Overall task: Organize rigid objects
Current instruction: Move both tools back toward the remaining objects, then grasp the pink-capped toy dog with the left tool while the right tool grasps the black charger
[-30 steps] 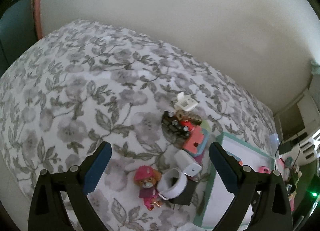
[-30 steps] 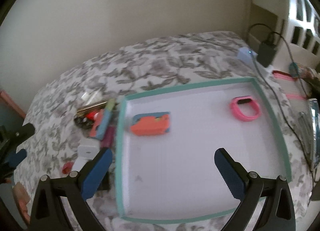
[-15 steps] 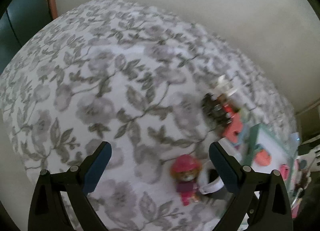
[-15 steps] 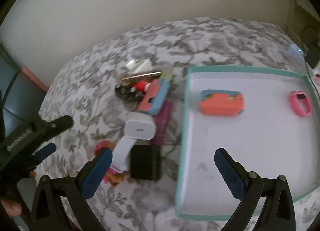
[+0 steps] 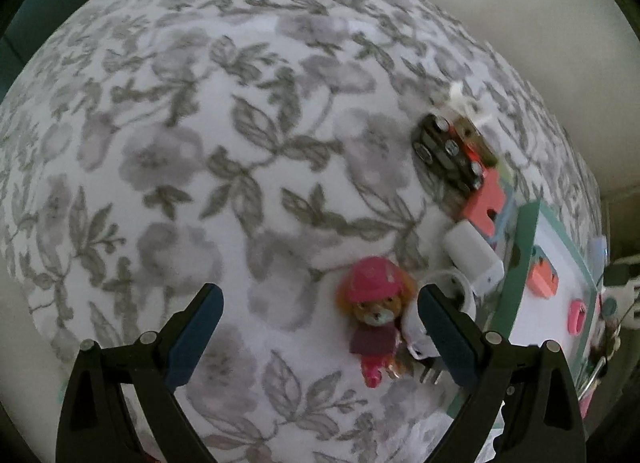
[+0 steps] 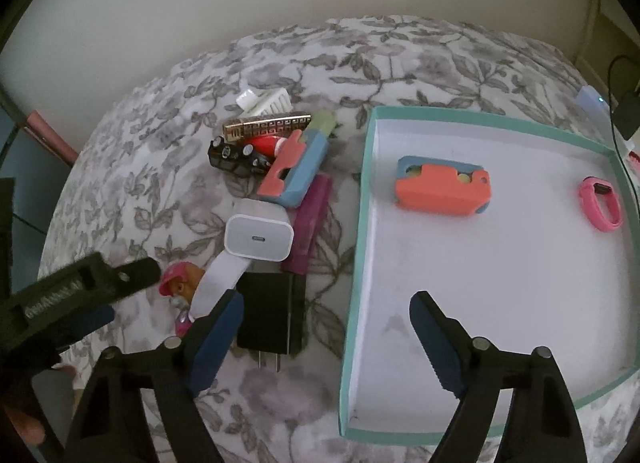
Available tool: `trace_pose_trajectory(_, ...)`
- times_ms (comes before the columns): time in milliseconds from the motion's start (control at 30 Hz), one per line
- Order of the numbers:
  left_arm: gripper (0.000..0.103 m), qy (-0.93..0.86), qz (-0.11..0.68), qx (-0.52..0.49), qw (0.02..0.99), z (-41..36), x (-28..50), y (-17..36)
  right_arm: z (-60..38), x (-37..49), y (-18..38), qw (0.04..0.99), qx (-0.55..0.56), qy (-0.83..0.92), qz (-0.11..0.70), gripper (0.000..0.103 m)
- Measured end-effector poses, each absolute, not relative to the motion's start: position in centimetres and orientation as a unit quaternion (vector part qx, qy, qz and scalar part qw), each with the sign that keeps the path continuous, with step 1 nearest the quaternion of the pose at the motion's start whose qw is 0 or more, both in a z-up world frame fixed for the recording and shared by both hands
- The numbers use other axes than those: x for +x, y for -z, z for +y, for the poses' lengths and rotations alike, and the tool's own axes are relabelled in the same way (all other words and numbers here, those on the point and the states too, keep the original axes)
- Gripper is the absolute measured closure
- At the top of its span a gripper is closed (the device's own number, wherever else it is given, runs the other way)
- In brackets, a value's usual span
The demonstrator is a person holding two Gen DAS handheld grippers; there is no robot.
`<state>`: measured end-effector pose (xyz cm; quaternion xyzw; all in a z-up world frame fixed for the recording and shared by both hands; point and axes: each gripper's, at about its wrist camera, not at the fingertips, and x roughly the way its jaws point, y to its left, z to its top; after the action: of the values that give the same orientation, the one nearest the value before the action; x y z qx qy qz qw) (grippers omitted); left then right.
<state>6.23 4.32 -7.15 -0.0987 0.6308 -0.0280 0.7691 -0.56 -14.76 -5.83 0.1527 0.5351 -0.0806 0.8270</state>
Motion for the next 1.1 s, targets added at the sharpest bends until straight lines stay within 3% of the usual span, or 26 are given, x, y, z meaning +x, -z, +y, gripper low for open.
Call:
trace_pose_trajectory(367, 0.006, 0.041, 0.652, -0.070, 0.754, 1.8, 6.9, 9.7, -15.1, -0.7, 6.1, 0.822, 0.153, 0.087, 0.542, 0.017)
trace_pose_trajectory(433, 0.011, 0.051, 0.654, -0.075, 0.751, 1.4, 6.8, 10.1, -15.1, -0.7, 6.2, 0.821, 0.152, 0.088, 0.543, 0.017)
trace_pose_trajectory(533, 0.025, 0.069, 0.655, -0.099, 0.746, 1.2, 6.8, 10.0, -15.3, -0.8, 6.3, 0.820, 0.153, 0.092, 0.544, 0.017)
trace_pose_trajectory(600, 0.041, 0.083, 0.652, -0.106, 0.746, 1.0, 6.5, 9.8, -15.4, -0.8, 6.3, 0.819, 0.155, 0.094, 0.544, 0.017)
trace_pose_trajectory(733, 0.051, 0.098, 0.650, -0.111, 0.746, 0.0, 6.0, 9.5, -15.3, -0.7, 6.3, 0.819, 0.155, 0.092, 0.544, 0.017)
trace_pose_trajectory(1100, 0.051, 0.078, 0.642, -0.099, 0.756, 2.0, 6.1, 8.8, -15.0, -0.6, 6.1, 0.822, 0.153, 0.083, 0.542, 0.020)
